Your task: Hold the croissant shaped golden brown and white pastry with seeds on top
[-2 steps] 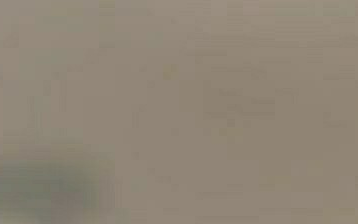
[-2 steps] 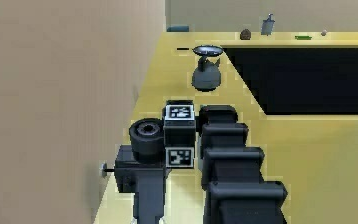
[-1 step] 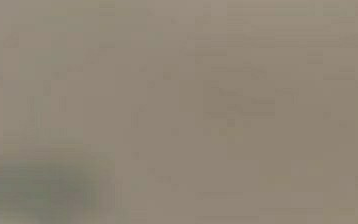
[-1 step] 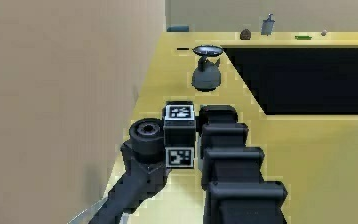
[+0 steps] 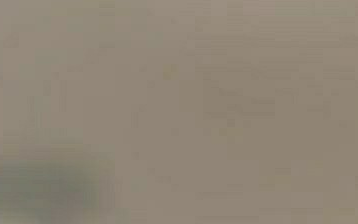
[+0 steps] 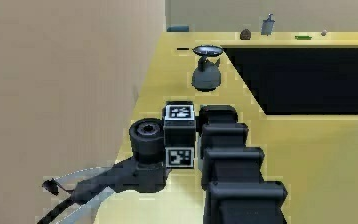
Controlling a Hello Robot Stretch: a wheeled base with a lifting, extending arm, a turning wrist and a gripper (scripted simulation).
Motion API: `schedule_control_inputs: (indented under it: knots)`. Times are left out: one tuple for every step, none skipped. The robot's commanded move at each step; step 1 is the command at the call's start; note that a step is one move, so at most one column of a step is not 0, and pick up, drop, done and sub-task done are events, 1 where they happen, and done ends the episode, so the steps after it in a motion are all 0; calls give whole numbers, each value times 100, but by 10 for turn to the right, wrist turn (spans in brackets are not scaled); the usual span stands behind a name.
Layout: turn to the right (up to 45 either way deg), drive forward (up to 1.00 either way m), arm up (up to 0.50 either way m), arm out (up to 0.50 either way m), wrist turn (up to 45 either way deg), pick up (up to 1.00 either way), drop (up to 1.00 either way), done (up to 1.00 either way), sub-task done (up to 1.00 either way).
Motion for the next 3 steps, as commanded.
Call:
schedule_control_inputs:
  knots:
    - [0, 0, 0, 0, 450, 0, 0, 0, 0]
    - [0, 0, 0, 0, 390, 0, 0, 0, 0]
    - [0, 0, -14, 0, 0, 0, 0, 0, 0]
